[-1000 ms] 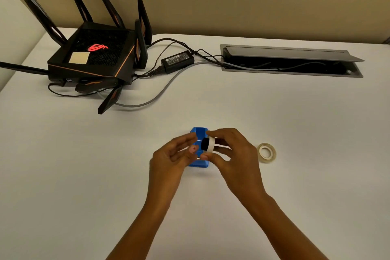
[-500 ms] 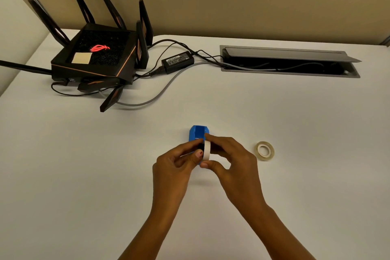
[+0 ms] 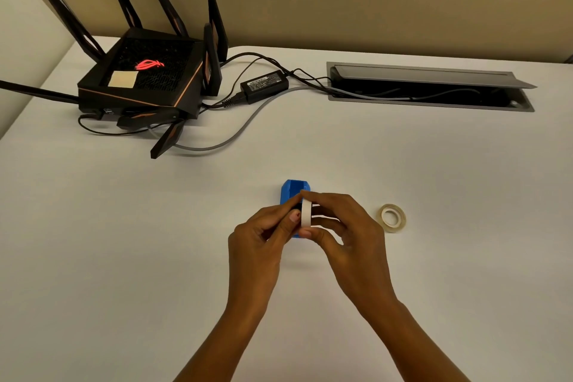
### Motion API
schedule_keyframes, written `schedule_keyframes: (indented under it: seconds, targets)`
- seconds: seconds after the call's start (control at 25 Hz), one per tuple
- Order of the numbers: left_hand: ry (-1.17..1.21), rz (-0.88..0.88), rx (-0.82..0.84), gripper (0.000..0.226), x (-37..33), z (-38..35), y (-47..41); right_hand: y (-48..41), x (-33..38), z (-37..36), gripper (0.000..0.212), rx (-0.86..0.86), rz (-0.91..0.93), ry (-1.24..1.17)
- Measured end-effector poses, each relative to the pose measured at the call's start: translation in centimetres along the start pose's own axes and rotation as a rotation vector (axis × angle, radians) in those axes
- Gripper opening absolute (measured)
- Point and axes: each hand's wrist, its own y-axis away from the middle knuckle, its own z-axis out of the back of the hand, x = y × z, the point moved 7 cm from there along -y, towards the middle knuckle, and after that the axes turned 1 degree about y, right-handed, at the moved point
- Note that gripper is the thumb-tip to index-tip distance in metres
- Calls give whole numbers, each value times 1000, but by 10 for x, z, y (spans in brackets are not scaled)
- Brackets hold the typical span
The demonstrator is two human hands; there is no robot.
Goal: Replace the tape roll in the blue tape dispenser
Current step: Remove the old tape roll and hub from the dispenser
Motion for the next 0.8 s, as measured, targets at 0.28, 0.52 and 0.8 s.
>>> schedule_keyframes:
  seconds: [0.28, 0.52, 0.8]
  targets:
    - [-22, -56, 38, 23, -10, -5, -6, 2, -3, 3, 38, -72, 36, 34]
    - [189, 26, -7, 27, -5, 6, -12, -1, -14, 30, 45, -221, -13, -113]
    - [205, 10, -25, 27, -4, 16, -16, -3, -27, 74, 51, -351, 51, 201]
